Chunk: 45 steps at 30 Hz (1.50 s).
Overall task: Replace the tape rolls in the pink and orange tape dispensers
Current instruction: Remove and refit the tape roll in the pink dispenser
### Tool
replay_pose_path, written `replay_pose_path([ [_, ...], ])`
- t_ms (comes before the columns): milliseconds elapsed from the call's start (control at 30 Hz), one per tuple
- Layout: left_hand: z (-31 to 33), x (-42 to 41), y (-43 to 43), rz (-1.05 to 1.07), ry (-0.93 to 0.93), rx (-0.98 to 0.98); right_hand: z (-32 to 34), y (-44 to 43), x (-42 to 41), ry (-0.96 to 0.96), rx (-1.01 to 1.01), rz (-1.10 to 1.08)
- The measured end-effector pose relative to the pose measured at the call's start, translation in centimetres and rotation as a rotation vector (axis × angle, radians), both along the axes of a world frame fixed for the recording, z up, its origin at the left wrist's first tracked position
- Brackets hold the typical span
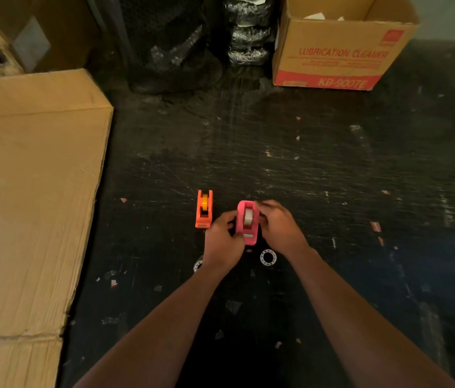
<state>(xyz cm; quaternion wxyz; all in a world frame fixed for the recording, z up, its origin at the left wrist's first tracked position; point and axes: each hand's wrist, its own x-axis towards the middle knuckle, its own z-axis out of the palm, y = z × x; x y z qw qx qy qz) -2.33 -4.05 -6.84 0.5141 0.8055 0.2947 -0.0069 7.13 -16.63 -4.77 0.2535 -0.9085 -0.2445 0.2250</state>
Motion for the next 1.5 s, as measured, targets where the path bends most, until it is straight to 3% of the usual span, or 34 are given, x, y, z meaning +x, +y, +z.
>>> replay_pose_path([
  [200, -0.1, 1.4, 0.0, -0.008, 0.035, 0.155, -0.2, 0.2, -0.3, 0.013, -0.016, -0.060],
  [833, 0.1, 1.6, 0.1, 0.001, 0.000, 0.068, -0.7, -0.4, -0.8, -0.001, 0.069, -0.006],
  [1200, -0.2, 1.7, 0.3, -0.026, 0.017, 0.153, -0.9, -0.4, -0.8, 0.003, 0.095, -0.029],
  [1500, -0.6, 1.6, 0.5, -0.124, -0.091, 0.294, -1.0, -0.4, -0.9, 0.015, 0.108, -0.041],
])
